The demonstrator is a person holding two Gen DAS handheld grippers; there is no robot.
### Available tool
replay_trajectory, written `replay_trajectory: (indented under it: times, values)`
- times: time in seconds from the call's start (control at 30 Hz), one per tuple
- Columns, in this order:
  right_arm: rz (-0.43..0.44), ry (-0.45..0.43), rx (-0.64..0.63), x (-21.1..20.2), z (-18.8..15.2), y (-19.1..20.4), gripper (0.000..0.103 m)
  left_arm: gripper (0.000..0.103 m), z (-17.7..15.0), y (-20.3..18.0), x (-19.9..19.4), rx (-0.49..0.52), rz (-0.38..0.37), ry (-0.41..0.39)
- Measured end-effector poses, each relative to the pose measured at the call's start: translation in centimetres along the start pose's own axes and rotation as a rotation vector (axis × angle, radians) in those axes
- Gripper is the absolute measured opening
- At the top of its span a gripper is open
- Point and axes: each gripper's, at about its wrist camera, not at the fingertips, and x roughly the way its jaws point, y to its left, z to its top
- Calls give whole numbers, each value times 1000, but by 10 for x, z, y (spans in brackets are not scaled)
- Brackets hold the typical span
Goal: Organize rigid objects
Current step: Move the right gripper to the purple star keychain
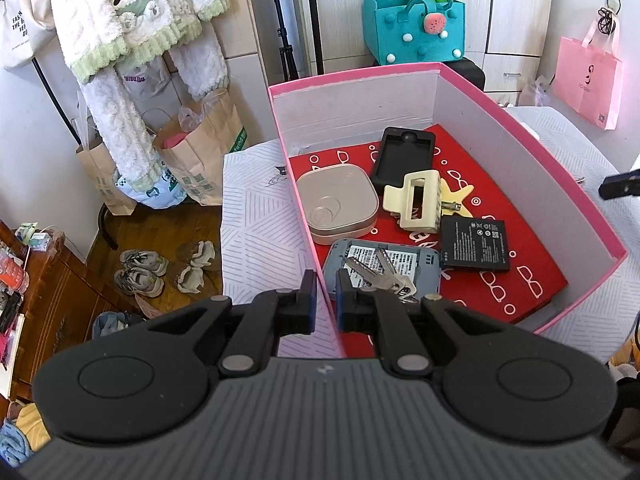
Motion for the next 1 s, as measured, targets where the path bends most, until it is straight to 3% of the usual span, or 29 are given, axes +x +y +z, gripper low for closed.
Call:
replay_trajectory:
  times: [0.13, 0.5, 0.7, 1.0]
  values:
    - [-51, 16, -28, 17, -1, -6, 47, 8, 0, 0, 1, 0, 0, 1]
    - [-83, 14, -95, 48, 8, -7, 59, 8, -1, 2, 1, -9, 3, 6]
    - [-143, -6, -169, 55, 8, 4, 59, 8, -1, 2, 1, -11, 7, 10]
    - [-138, -31, -168, 54, 5, 2, 62, 8, -1, 2, 1, -13, 6, 10]
